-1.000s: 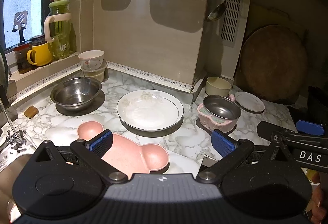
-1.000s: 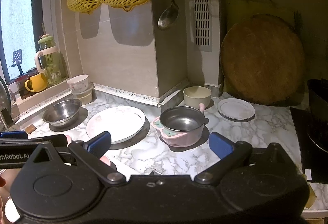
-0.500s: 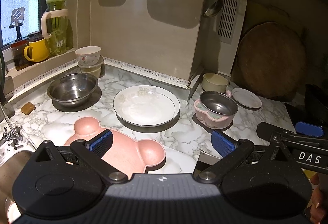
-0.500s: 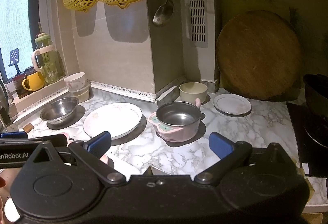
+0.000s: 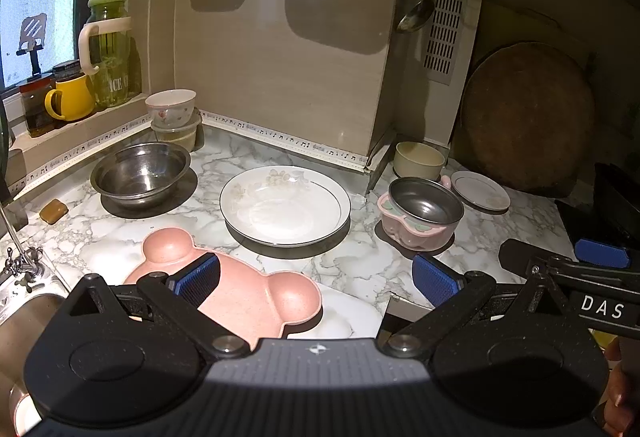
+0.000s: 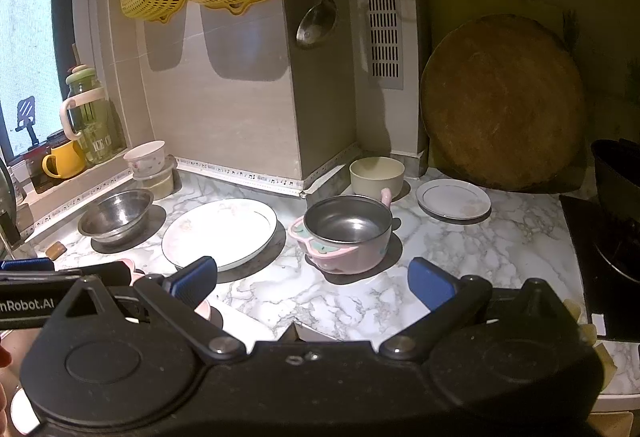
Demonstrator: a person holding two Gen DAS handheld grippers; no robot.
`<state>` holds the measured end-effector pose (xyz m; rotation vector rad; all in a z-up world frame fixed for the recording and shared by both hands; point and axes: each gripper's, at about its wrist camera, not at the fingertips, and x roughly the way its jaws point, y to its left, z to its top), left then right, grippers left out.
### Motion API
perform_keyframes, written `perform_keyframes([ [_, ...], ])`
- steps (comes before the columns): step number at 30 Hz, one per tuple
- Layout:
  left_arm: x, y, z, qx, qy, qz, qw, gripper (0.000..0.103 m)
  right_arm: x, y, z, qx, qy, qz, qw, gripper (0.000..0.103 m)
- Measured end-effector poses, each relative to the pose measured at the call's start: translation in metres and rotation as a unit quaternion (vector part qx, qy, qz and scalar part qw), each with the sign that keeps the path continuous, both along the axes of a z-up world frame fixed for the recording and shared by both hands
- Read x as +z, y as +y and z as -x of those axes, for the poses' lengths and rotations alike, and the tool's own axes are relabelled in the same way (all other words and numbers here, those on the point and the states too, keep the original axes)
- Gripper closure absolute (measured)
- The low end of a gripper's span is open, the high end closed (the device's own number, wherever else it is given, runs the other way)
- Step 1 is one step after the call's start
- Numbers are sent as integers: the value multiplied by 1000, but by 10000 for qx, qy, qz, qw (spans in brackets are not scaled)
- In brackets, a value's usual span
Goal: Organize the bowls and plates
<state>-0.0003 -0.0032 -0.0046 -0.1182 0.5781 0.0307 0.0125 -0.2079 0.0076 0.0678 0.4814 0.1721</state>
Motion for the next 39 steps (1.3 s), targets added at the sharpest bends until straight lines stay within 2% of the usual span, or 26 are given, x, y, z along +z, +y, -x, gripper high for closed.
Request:
perform_keyframes([
  [21,-4,-4,-19,-32,73,-41,10000,0,-5,-5,-18,-15,96,-39,9999,2],
  [30,-5,-24,-60,-242,195,-167,9994,0,-2,-30,-54,-102,85,-3,9999,3],
  [39,-7,-66,-120,-895,411,-350,9945,0,-1,-73,-111,-409,85,203,9989,3],
])
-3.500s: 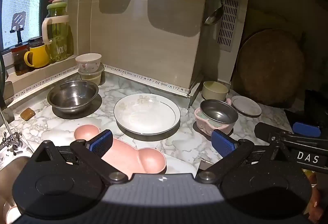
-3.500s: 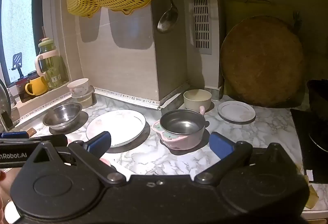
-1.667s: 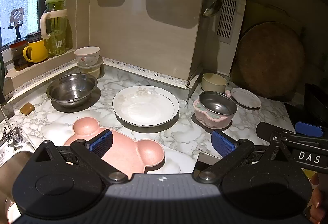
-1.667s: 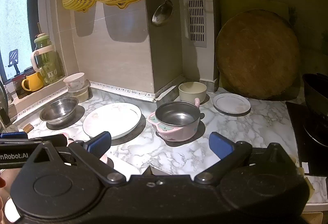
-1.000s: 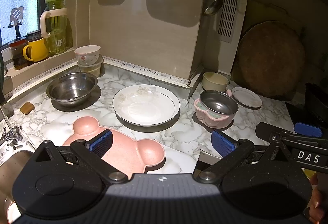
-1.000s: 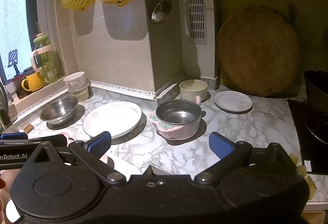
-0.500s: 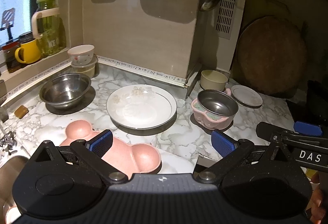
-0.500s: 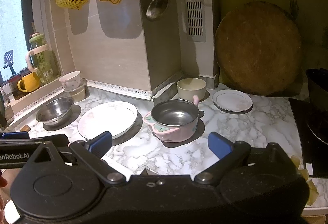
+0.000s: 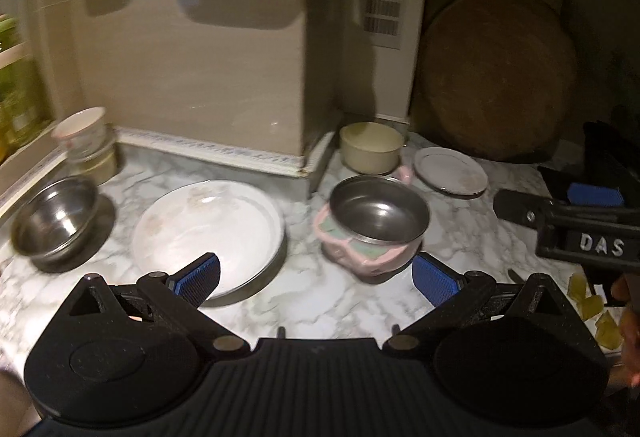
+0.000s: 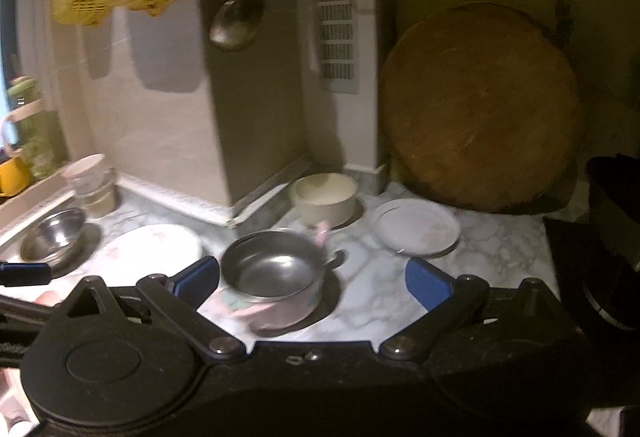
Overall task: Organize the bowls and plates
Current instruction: 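Move both grippers toward the small white plate beside the cutting board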
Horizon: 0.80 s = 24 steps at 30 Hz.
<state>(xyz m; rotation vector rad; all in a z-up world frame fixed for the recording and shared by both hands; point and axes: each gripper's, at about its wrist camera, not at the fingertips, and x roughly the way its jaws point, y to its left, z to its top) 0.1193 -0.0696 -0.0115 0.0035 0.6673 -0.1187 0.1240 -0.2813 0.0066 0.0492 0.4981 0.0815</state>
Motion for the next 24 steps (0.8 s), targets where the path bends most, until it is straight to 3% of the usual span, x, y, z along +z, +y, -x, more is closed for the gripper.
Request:
perform_keyframes([
  [13,12,-52,-104,-405,259,212,9986,0,-2,-67,-97,-552,459,-122,9973,3],
  [24,10,-113,-205,-709,736,476,9936,1,-26,-133,-189,-1021,1126,-368,9877,6],
])
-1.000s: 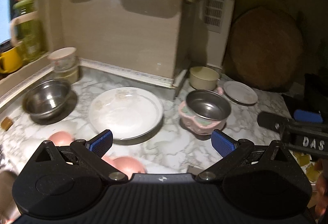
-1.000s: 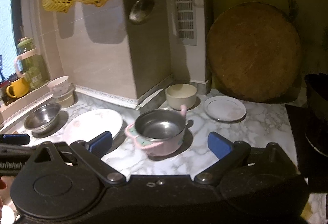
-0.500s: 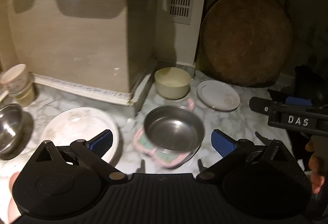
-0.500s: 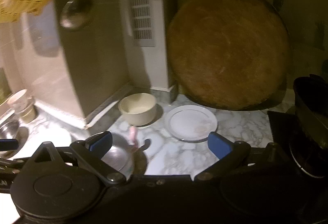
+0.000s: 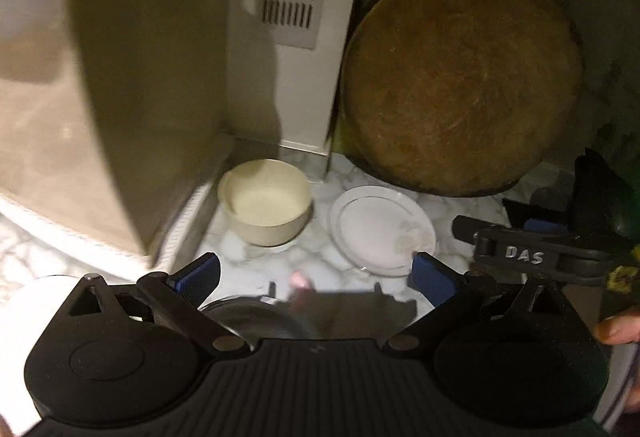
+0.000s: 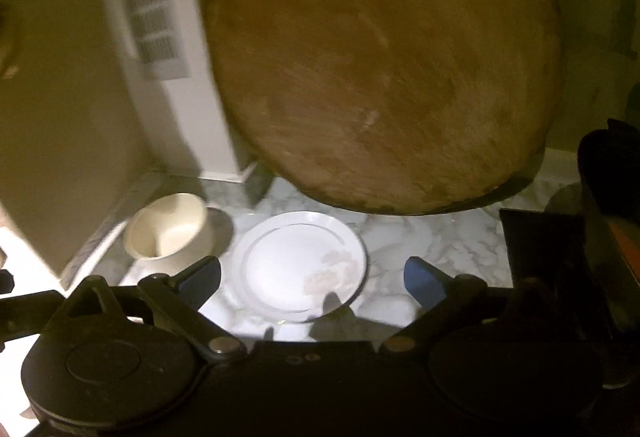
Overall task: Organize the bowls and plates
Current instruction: 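Move both grippers toward the small white plate beside the cutting board, then close both grippers on the rim of the small white plate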
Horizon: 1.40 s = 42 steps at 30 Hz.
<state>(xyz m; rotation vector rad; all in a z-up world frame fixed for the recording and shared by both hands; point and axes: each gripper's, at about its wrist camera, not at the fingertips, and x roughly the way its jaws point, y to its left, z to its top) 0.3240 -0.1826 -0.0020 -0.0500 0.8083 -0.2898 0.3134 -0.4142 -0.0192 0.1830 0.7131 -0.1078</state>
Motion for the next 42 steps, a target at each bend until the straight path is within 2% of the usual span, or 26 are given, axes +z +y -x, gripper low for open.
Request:
perform_keyframes([
  [11,-30,-48,-82,40,769,175,9969,2,-34,-41,-68,-52,553,-221,9982,13],
  [13,-38,-54,-95,98,915,146,9957,8,-42,-47,-81,-44,708,-326,9969,17],
  [15,-47,-58,-107,171,1047,140,9943,8,-50,-53,-91,-47,873,-465,9951,22],
  [18,-59,-66,-121,215,1222,134,9922,15,-60,-60,-104,-35,1044,-589,9928,24],
  [22,-74,-74,-135,263,1450,151,9890,19,-70,-63,-115,62,1207,-629,9907,25],
  [23,-78,-76,-138,288,1509,162,9880,21,-72,-64,-118,74,1251,-654,9900,27],
  [25,-87,-78,-144,299,1652,224,9856,29,-77,-67,-123,78,1314,-685,9889,31],
  [27,-94,-80,-149,353,1761,261,9834,32,-82,-69,-127,115,1390,-768,9872,36],
  [31,-103,-83,-155,380,1858,271,9815,33,-87,-78,-130,86,1459,-1034,9839,43],
  [33,-106,-84,-157,386,1919,280,9802,38,-88,-81,-131,87,1472,-1102,9829,45],
  [37,-113,-81,-161,446,2029,334,9776,43,-90,-83,-132,127,1488,-1111,9825,47],
  [42,-123,-77,-165,485,2226,517,9723,52,-93,-83,-135,136,1540,-1109,9817,55],
])
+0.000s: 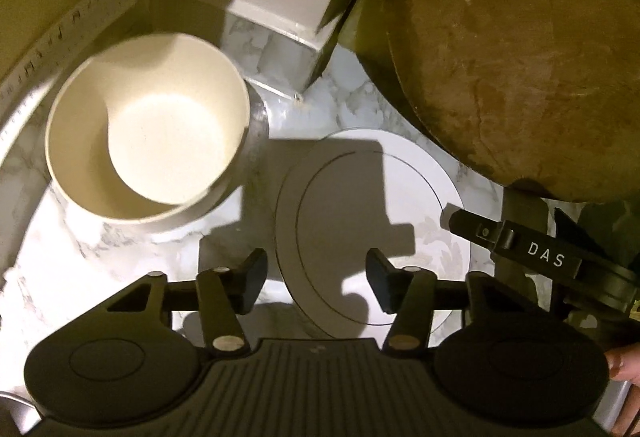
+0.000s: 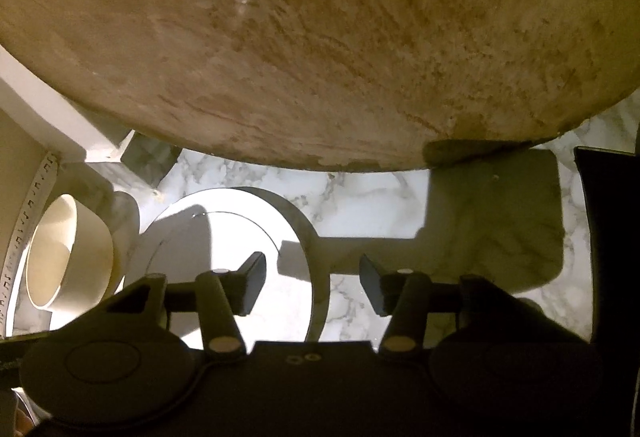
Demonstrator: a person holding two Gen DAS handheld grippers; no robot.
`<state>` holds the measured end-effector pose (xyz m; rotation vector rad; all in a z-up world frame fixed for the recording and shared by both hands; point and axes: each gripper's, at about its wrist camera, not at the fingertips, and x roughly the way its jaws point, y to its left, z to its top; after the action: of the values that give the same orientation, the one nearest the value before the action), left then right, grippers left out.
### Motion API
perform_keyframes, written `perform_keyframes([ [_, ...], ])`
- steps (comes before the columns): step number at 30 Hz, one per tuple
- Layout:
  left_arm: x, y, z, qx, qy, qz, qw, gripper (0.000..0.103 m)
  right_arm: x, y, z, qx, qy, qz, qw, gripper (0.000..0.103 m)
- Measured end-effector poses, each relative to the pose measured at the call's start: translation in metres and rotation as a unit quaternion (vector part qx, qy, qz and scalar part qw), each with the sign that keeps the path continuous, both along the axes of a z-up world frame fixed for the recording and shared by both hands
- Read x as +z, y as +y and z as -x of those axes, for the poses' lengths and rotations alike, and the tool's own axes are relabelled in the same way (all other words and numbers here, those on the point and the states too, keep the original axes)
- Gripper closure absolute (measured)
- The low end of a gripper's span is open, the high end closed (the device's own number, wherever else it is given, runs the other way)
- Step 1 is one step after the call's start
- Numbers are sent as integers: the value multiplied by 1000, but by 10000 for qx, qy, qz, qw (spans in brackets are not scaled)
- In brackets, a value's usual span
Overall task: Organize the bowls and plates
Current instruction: 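Close both grippers on the rim of the small white plate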
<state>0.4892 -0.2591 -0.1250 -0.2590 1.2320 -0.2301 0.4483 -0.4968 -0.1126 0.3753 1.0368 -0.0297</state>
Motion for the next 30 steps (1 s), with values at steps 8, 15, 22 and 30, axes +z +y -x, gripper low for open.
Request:
perform_keyframes([
  [8,-8,2,-5,85,101,97,9999,64,-5,3,-9,49,30,-135,9999,68],
  [15,-7,8,-5,127,72,149,9998,70,-7,5,-9,125,-26,-326,9994,75],
  [22,-3,10,-2,86,19,54,9999,78,-7,12,-6,98,-57,-124,9999,83],
  [30,-2,9,1,70,-58,-59,9999,82,-4,12,12,-47,-134,-201,9997,90],
])
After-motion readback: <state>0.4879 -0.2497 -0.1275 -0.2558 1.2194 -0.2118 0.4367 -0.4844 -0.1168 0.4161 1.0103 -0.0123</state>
